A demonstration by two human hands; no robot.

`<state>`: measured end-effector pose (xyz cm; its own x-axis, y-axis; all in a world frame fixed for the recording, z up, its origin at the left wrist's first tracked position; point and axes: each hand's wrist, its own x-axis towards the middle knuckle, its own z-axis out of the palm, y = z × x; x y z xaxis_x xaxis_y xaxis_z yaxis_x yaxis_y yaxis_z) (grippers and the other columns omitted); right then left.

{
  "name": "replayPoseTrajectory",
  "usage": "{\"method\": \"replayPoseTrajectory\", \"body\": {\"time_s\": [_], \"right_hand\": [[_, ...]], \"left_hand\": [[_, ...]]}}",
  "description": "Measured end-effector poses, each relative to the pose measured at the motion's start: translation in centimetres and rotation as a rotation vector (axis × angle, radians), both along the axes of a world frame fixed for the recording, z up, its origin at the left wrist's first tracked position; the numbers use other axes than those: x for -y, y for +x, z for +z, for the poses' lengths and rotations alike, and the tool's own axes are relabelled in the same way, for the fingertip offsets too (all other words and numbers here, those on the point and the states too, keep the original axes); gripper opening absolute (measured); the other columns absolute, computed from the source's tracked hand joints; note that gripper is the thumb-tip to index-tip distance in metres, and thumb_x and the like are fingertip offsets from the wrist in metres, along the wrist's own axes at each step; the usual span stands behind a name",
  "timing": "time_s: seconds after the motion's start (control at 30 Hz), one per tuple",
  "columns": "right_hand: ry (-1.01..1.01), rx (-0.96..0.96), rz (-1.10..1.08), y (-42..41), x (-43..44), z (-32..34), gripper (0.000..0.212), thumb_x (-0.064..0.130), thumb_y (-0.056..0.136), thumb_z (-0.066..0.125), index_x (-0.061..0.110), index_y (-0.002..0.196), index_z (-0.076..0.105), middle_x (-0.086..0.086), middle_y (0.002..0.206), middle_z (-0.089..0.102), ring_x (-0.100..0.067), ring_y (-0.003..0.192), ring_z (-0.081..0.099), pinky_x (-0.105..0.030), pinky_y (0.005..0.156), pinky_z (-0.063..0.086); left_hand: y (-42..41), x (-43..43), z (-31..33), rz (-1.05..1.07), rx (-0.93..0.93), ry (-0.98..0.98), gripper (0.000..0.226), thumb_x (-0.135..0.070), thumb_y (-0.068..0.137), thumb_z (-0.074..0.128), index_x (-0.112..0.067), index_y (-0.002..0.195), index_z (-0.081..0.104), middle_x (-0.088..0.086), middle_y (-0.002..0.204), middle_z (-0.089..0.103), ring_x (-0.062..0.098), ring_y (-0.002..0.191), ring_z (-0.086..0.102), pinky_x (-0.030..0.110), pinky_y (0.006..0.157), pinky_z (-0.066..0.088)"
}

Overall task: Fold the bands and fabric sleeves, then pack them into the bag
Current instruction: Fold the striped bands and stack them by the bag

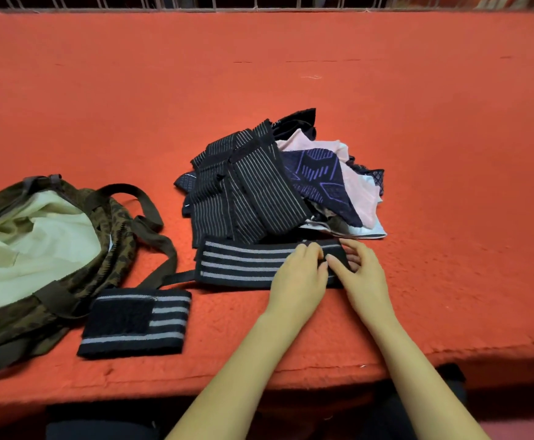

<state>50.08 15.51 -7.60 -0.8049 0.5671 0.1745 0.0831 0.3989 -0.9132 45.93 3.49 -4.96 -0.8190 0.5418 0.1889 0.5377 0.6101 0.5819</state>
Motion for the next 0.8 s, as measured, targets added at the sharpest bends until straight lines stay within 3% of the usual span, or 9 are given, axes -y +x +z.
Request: {"method": "replayPoseTrajectory", "body": {"time_s": [0.07,0.13,0.23,0.37,0.5,0.57,0.7,0.8], "right_hand": [[-0.054,-0.009,-0.037,0.0,0.0,0.2,0.027,0.017,0.088,0.064,0.019,0.114,0.059,0.004,0.102,0.064,-0.012,0.091,0.061,-0.016,0.081,0.047],[-0.148,-0.064,-0.085,-0.2,-0.2,0.2,0.016,0.015,0.094,0.054,0.019,0.109,0.060,0.005,0.091,0.066,-0.013,0.084,0.063,-0.018,0.076,0.048],[-0.278,-0.117,-0.099,-0.3,-0.6,-0.1,0.024,0.004,0.097,0.041,0.015,0.110,0.057,-0.005,0.087,0.069,-0.016,0.072,0.065,-0.031,0.070,0.052],[-0.489,-0.212,-0.016,-0.2,-0.4,0.6,0.033,-0.011,0.093,0.033,0.005,0.114,0.052,-0.013,0.083,0.069,-0.012,0.060,0.065,-0.021,0.059,0.052],[-0.576,-0.216,0.043,0.0,-0.8,0.6,0.033,-0.009,0.093,0.035,0.005,0.117,0.053,-0.006,0.085,0.073,-0.014,0.070,0.069,-0.019,0.064,0.054],[-0.585,-0.233,0.049,0.1,-0.6,0.6,0.029,-0.008,0.094,0.035,0.003,0.114,0.054,-0.011,0.091,0.068,-0.012,0.070,0.067,-0.020,0.065,0.054],[-0.398,-0.250,0.002,0.4,-0.4,0.5,0.021,0.000,0.096,0.044,0.009,0.107,0.059,-0.003,0.098,0.064,-0.007,0.081,0.061,-0.022,0.073,0.051],[-0.335,-0.216,0.046,0.6,-0.2,0.5,0.014,0.020,0.095,0.053,0.017,0.106,0.060,0.001,0.097,0.065,-0.007,0.085,0.059,-0.023,0.075,0.050]], "left_hand": [[-0.1,-0.6,-0.6,0.060,-0.052,-0.042,0.023,-0.029,0.095,0.048,-0.013,0.112,0.050,0.007,0.106,0.050,0.025,0.100,0.054,0.038,0.077,0.042],[-0.1,-0.9,-1.0,0.081,-0.083,-0.091,0.025,-0.031,0.095,0.047,-0.018,0.116,0.050,0.004,0.109,0.049,0.023,0.103,0.053,0.037,0.075,0.042],[-0.4,-1.2,-0.8,0.084,-0.032,-0.079,0.022,-0.032,0.095,0.046,-0.021,0.113,0.052,0.001,0.109,0.050,0.020,0.104,0.053,0.035,0.075,0.041],[-0.7,-1.9,0.4,0.161,0.117,-0.035,0.039,-0.047,0.097,0.038,-0.014,0.101,0.059,0.006,0.103,0.059,0.027,0.101,0.057,0.037,0.081,0.042],[-0.4,-2.7,1.4,0.132,0.091,-0.163,0.046,-0.046,0.094,0.048,-0.004,0.110,0.051,0.015,0.113,0.060,0.033,0.107,0.056,0.039,0.086,0.041],[-0.5,-2.4,1.7,0.105,0.141,-0.082,0.035,-0.034,0.096,0.048,-0.002,0.108,0.052,0.018,0.110,0.062,0.033,0.105,0.056,0.037,0.082,0.038],[0.2,-1.0,3.2,0.034,0.395,0.309,0.023,-0.025,0.095,0.052,-0.007,0.092,0.065,0.012,0.087,0.068,0.025,0.085,0.061,0.025,0.064,0.034],[0.4,0.8,3.4,0.044,0.385,0.332,0.020,-0.024,0.096,0.052,-0.014,0.080,0.060,-0.005,0.069,0.058,0.011,0.067,0.052,0.023,0.061,0.033]]}}
